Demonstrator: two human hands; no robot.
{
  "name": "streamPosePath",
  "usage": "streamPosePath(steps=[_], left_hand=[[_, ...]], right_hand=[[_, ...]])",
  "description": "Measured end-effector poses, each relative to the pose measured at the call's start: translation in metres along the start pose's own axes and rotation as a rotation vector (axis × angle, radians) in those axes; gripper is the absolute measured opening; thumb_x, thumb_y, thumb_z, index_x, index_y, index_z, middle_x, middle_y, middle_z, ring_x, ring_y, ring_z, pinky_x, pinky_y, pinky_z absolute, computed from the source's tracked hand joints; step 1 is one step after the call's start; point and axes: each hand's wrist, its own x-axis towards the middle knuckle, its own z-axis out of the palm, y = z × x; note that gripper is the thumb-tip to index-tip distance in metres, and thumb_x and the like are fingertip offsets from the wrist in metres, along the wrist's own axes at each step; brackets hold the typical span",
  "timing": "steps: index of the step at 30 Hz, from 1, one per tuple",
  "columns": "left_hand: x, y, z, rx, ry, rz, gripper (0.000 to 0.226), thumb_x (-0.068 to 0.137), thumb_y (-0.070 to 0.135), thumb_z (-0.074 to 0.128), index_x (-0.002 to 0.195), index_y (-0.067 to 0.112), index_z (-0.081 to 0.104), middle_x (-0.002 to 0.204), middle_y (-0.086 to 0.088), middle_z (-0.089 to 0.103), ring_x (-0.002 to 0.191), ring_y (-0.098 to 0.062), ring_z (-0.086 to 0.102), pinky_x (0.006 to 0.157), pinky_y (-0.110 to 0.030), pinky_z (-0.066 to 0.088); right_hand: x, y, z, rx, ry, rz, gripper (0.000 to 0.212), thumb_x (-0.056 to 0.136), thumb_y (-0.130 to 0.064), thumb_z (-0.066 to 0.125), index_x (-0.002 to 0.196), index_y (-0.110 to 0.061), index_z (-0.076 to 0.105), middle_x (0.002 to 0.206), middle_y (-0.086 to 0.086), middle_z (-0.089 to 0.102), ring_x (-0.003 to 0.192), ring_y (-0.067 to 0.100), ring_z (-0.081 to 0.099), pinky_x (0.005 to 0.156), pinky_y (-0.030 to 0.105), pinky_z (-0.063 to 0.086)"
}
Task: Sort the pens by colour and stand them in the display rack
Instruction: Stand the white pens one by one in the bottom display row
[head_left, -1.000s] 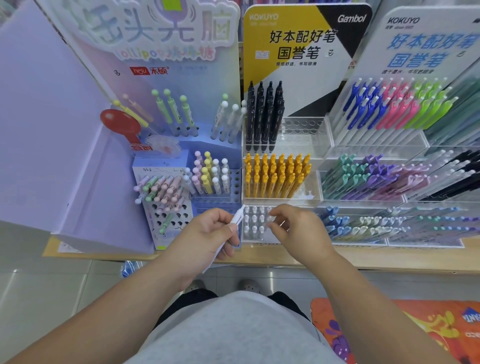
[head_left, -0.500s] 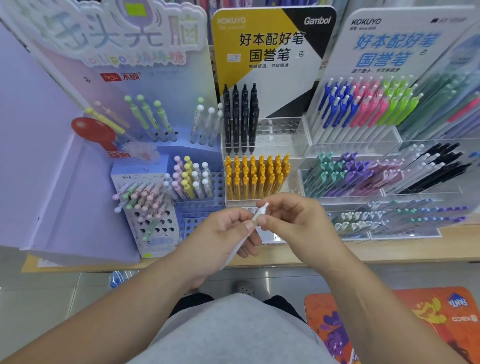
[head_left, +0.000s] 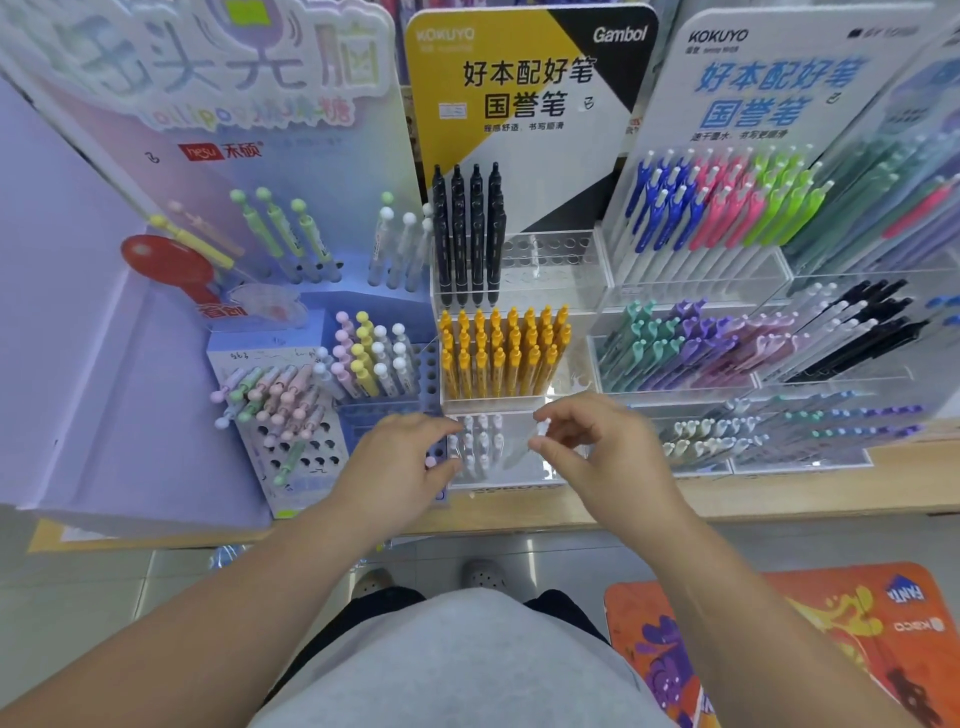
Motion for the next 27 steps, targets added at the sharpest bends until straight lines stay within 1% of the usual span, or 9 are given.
streamPosePath(steps=[3,6,8,10,13,16,20,24,27], left_hand=[[0.000,0.000,0.002,-0.045,-0.004,0.004,0.041,0.094,0.034,0.064,0.133,0.026,0.060,0.130,0.002,0.063,0.124,-0.020,0.049,0.098,-0.032,0.039],[0.001,0.001,0.003,-0.101,0.000,0.004,0.037,0.096,0.034,0.060,0.132,0.026,0.061,0.127,0.002,0.064,0.121,-0.017,0.051,0.094,-0.028,0.039],[0.001,0.000,0.004,-0.127,0.000,-0.001,0.034,0.097,0.031,0.058,0.130,0.026,0.063,0.123,0.003,0.064,0.116,-0.016,0.053,0.092,-0.027,0.041],[0.001,-0.001,0.005,-0.151,0.002,-0.004,0.031,0.098,0.030,0.057,0.128,0.027,0.064,0.119,0.003,0.064,0.111,-0.015,0.055,0.091,-0.031,0.044],[0.001,-0.002,0.006,-0.141,0.003,0.001,0.032,0.098,0.030,0.057,0.129,0.027,0.063,0.121,0.003,0.064,0.114,-0.015,0.053,0.088,-0.027,0.040],[0.002,-0.002,0.005,-0.124,-0.011,-0.001,0.034,0.098,0.032,0.056,0.131,0.028,0.061,0.126,0.003,0.062,0.117,-0.015,0.051,0.090,-0.028,0.040],[0.003,-0.004,0.005,-0.098,-0.028,0.009,0.035,0.098,0.033,0.056,0.133,0.028,0.059,0.129,0.002,0.060,0.119,-0.016,0.051,0.092,-0.030,0.040],[0.003,-0.006,0.006,-0.088,-0.021,0.014,0.034,0.097,0.036,0.057,0.131,0.031,0.060,0.127,0.004,0.063,0.117,-0.015,0.053,0.089,-0.027,0.040],[0.003,-0.007,0.005,-0.084,-0.016,0.015,0.032,0.097,0.037,0.057,0.128,0.032,0.062,0.124,0.005,0.066,0.115,-0.015,0.054,0.089,-0.029,0.042]], right_hand=[[0.000,0.009,0.014,-0.090,-0.006,-0.064,0.020,0.081,-0.012,0.079,0.100,-0.017,0.073,0.084,-0.010,0.065,0.076,0.003,0.062,0.074,0.013,0.050],[0.001,0.017,0.024,-0.160,-0.010,-0.122,0.020,0.081,-0.014,0.079,0.100,-0.016,0.073,0.086,-0.007,0.066,0.074,0.004,0.061,0.073,0.018,0.051],[0.002,0.020,0.030,-0.172,0.003,-0.138,0.020,0.081,-0.014,0.079,0.101,-0.015,0.073,0.087,-0.006,0.066,0.074,0.004,0.060,0.073,0.018,0.051],[0.004,0.020,0.034,-0.167,0.007,-0.148,0.020,0.081,-0.014,0.079,0.101,-0.014,0.073,0.087,-0.006,0.065,0.073,0.002,0.058,0.073,0.015,0.050],[0.007,0.019,0.037,-0.182,-0.027,-0.166,0.020,0.081,-0.015,0.079,0.100,-0.015,0.073,0.087,-0.007,0.064,0.073,0.002,0.059,0.072,0.017,0.051],[0.008,0.018,0.037,-0.179,-0.041,-0.175,0.019,0.081,-0.016,0.080,0.098,-0.016,0.073,0.087,-0.007,0.064,0.073,0.004,0.061,0.071,0.022,0.052],[0.006,0.020,0.036,-0.188,-0.029,-0.165,0.019,0.082,-0.019,0.079,0.100,-0.016,0.073,0.086,-0.007,0.065,0.073,0.004,0.060,0.072,0.020,0.052],[0.003,0.022,0.035,-0.173,-0.040,-0.170,0.020,0.081,-0.017,0.080,0.100,-0.015,0.074,0.086,-0.007,0.065,0.073,0.001,0.059,0.072,0.014,0.050],[0.002,0.028,0.036,-0.212,-0.047,-0.163,0.021,0.079,-0.015,0.081,0.099,-0.015,0.074,0.085,-0.007,0.066,0.071,0.001,0.059,0.072,0.017,0.052]])
